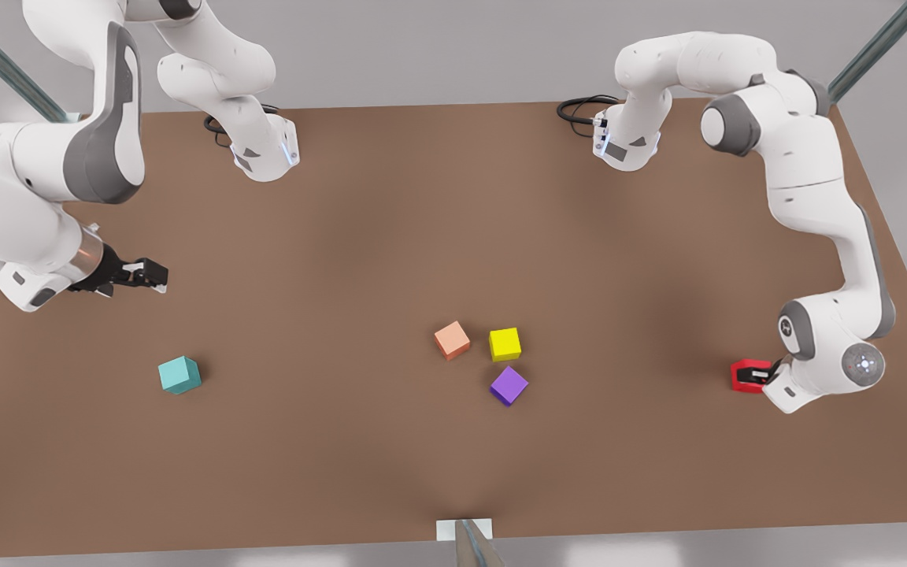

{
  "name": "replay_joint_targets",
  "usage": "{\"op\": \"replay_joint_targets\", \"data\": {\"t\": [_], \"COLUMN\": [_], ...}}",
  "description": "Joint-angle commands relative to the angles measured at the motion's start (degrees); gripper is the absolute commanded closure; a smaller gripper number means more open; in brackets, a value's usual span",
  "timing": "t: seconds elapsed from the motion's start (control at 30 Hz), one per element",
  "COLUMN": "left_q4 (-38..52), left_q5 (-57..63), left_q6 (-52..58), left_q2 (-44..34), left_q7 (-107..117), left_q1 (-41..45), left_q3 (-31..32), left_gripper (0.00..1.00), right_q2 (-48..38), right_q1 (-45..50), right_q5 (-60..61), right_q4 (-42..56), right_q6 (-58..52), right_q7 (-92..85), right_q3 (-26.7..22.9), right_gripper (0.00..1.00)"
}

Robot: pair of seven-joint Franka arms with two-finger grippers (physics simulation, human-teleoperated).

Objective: Pick up red wooden cube and pass to hand red wooden cube and place in blue wooden cube

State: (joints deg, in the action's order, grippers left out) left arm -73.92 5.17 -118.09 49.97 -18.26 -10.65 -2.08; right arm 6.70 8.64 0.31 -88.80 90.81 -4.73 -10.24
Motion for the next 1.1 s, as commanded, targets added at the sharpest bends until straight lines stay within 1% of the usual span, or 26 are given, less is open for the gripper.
{"op": "replay_joint_targets", "data": {"t": [0.0,0.5,0.53,0.57,0.6,0.67,0.73,0.77,0.8,0.83,0.87,0.9,0.93,0.97,1.03,1.07], "left_q4": [0.35,-0.35,-0.35,-0.35,-0.26,-0.26,0.0,2.8,9.55,13.17,14.15,14.24,14.33,14.59,14.51,14.51], "left_q5": [0.01,-0.43,-0.52,-0.52,-0.52,-0.6,-2.7,-5.08,-8.67,-11.05,-11.24,-11.24,-11.24,-11.85,-20.27,-21.26], "left_q6": [-2.49,-2.32,-2.32,-2.23,-2.23,-2.05,-0.57,6.01,13.65,18.58,21.93,23.6,23.61,23.35,21.33,19.22], "left_q2": [0.66,3.73,3.73,3.73,3.73,3.64,3.12,2.68,2.59,2.59,0.66,-0.22,-0.31,0.04,1.97,3.29], "left_q7": [-6.88,-6.53,-6.27,-6.35,-6.35,-6.18,-2.05,1.63,10.22,17.87,25.88,32.64,38.8,41.72,41.28,41.37], "left_q1": [0.01,-0.43,-0.51,-0.51,-0.51,-0.43,0.01,0.01,-0.34,-0.08,-0.16,-0.16,-0.16,-0.16,0.1,1.94], "left_q3": [-0.03,-0.12,-0.12,-0.12,-0.12,-0.03,0.59,1.9,5.23,7.08,13.31,18.84,25.26,31.69,35.47,38.9], "left_gripper": [0.0,0.0,0.11,0.3,0.38,0.49,0.49,0.49,0.49,0.49,0.49,0.49,0.49,0.49,0.49,0.49], "right_q2": [-0.02,0.07,0.07,0.07,0.07,0.07,-0.02,0.07,0.07,0.42,1.39,4.28,9.45,17.11,25.45,31.25], "right_q1": [-0.02,-0.02,-0.02,-0.02,-0.02,-0.02,-0.02,0.06,0.06,-0.02,-0.02,-0.46,-0.9,-0.99,-0.82,-0.9], "right_q5": [0.04,0.04,0.04,0.04,0.04,0.04,0.13,0.04,0.04,0.13,0.74,3.71,9.95,20.59,35.42,45.01], "right_q4": [0.03,-0.06,-0.06,-0.06,-0.15,-0.15,-0.24,-0.24,-0.24,-0.24,-0.15,0.55,3.79,8.55,12.06,15.22], "right_q6": [-0.02,-0.02,-0.02,-0.02,-0.1,-0.11,-0.11,-0.11,-0.11,-0.11,0.16,0.42,0.51,0.07,-0.02,-0.89], "right_q7": [-0.63,-0.81,-0.81,-0.81,-0.81,-0.98,-0.98,-0.98,-0.98,-0.98,-1.16,-10.15,-30.61,-46.75,-65.1,-73.73], "right_q3": [-0.04,0.05,0.05,0.05,0.05,0.05,0.05,0.05,0.05,0.05,0.13,0.05,-0.22,-0.22,0.13,0.13], "right_gripper": [0.0,0.0,0.0,0.0,0.0,0.0,0.0,0.0,0.0,0.0,0.0,0.0,0.0,0.0,0.0,0.0]}}
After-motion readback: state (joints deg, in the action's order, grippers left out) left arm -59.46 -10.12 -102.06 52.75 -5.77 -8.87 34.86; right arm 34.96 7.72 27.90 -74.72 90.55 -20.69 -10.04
